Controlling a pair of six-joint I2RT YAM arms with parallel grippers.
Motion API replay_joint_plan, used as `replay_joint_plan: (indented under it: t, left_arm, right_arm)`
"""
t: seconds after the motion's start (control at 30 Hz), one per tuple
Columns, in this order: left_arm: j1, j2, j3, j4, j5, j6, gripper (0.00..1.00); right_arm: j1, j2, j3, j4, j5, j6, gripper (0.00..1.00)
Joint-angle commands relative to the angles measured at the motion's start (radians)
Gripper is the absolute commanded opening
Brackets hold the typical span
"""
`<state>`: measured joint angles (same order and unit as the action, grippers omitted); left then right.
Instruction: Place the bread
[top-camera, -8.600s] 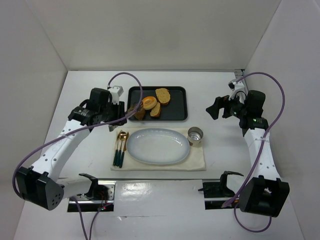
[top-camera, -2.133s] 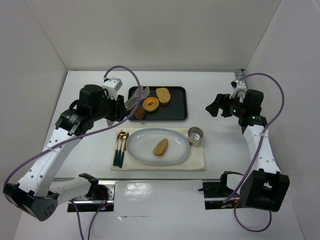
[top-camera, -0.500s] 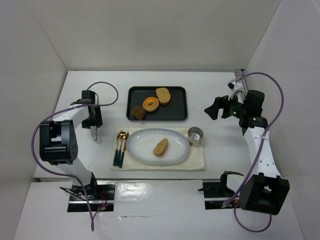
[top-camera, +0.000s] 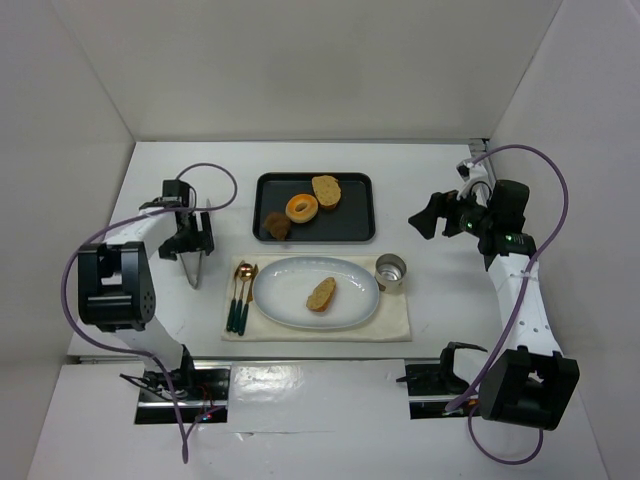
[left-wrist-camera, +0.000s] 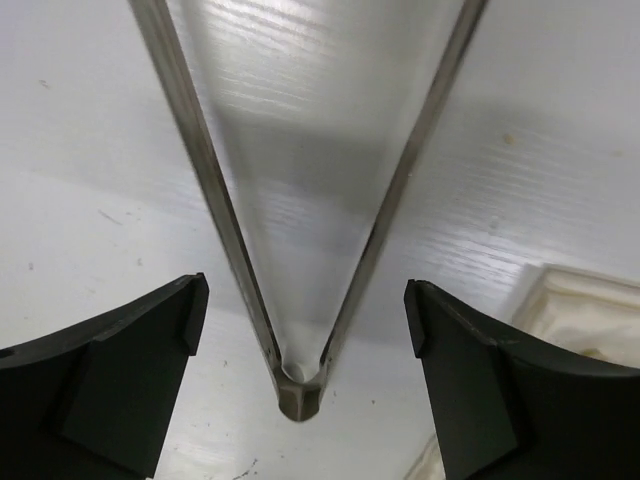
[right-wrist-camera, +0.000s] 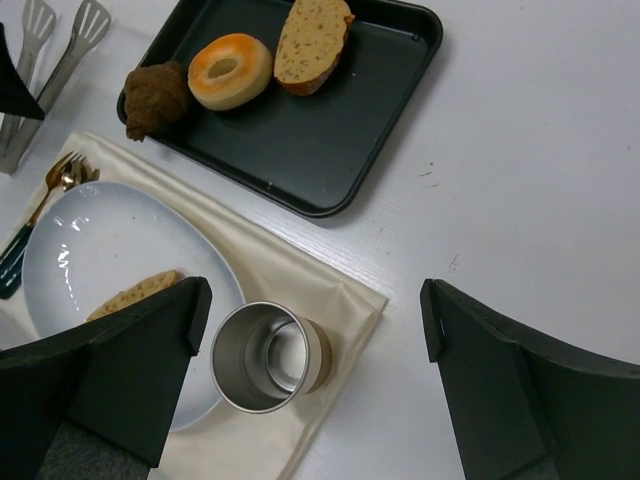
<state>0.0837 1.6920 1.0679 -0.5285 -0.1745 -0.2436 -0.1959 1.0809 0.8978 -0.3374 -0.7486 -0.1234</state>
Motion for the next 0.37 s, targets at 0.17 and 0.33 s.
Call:
replay_joint_plan:
  t: [0.17,0.33]
  left_arm:
    - [-0.019,-0.354,-0.019,0.018,0.134,-0.051,1.0]
    - [-0.146,-0.52,-0.008,0.005,0.24,-0.051,1.0]
  right_arm:
    - [0.006,-0.055,0.035,0.054,0.045,0.088,0.99]
    - [0.006,-0.055,0.044,0.051,0.025,0.105,0.99]
